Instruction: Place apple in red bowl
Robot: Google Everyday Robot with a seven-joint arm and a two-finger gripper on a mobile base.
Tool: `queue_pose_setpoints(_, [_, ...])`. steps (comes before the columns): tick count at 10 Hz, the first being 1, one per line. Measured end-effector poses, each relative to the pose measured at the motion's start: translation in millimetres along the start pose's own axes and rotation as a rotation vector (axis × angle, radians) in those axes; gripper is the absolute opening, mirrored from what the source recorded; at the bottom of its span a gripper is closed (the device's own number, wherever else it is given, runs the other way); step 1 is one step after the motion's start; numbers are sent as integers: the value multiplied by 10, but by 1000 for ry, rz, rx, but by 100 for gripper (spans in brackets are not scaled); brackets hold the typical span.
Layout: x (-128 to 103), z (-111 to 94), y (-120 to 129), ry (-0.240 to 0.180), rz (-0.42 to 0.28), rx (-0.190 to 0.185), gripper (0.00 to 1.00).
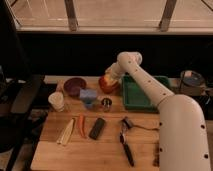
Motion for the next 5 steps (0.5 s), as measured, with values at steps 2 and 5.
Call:
queue_pose_setpoints(2, [87, -44, 2, -59, 53, 21, 74])
queue_pose_setpoints(5, [51, -54, 17, -126, 63, 21, 74])
